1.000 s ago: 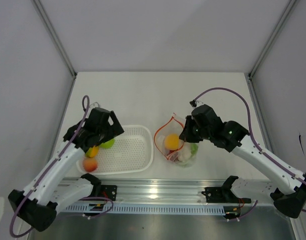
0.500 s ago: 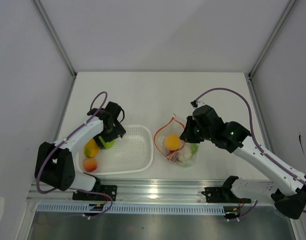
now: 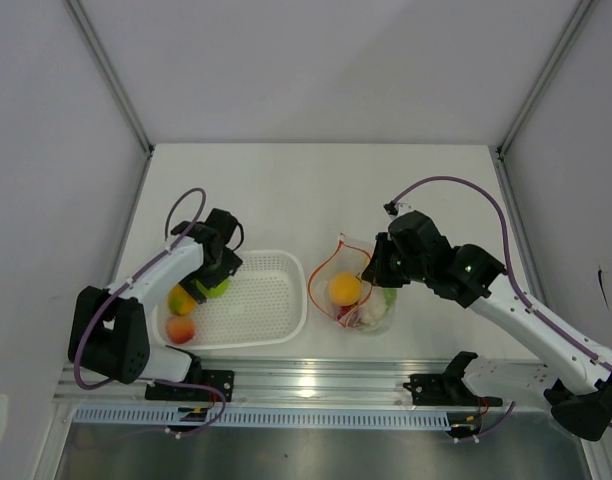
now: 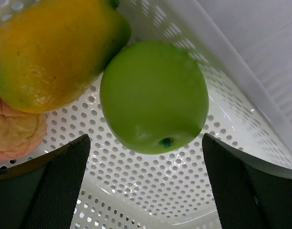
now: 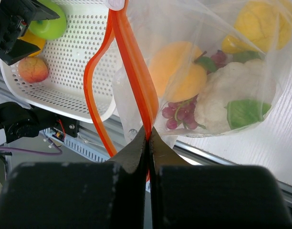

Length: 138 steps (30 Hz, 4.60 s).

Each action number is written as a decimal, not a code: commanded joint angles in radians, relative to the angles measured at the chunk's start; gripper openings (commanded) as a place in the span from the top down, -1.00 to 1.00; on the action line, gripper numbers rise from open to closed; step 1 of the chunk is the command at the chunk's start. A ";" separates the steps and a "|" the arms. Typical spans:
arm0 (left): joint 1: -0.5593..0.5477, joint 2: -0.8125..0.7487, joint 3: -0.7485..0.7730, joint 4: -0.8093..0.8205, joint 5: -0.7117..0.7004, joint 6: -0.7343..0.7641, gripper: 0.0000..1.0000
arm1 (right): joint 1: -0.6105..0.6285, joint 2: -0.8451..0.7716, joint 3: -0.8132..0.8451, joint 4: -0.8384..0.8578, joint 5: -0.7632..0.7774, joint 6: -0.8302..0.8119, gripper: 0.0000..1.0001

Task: Place the food in the zip-top bag and seal the zipper
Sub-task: Pick up the fake fruit from the bin, then place the fake fruit in the zipper food storage bag.

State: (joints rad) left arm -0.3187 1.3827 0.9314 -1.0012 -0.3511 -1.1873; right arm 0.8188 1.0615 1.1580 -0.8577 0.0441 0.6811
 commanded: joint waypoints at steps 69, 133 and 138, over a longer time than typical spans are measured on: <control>-0.319 -0.576 -0.143 0.760 0.827 0.431 0.99 | 0.028 0.043 0.068 0.031 0.002 0.029 1.00; -0.588 -0.017 0.192 0.674 0.675 0.462 -0.99 | 0.039 -0.024 0.101 -0.041 0.054 0.041 1.00; -0.588 -0.062 0.179 0.651 0.630 0.473 -0.99 | 0.036 -0.021 0.106 -0.044 0.050 0.040 1.00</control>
State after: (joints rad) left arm -0.9012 1.3830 1.1194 -0.3832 0.3077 -0.7483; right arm 0.8516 1.0611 1.2289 -0.9234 0.0891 0.7078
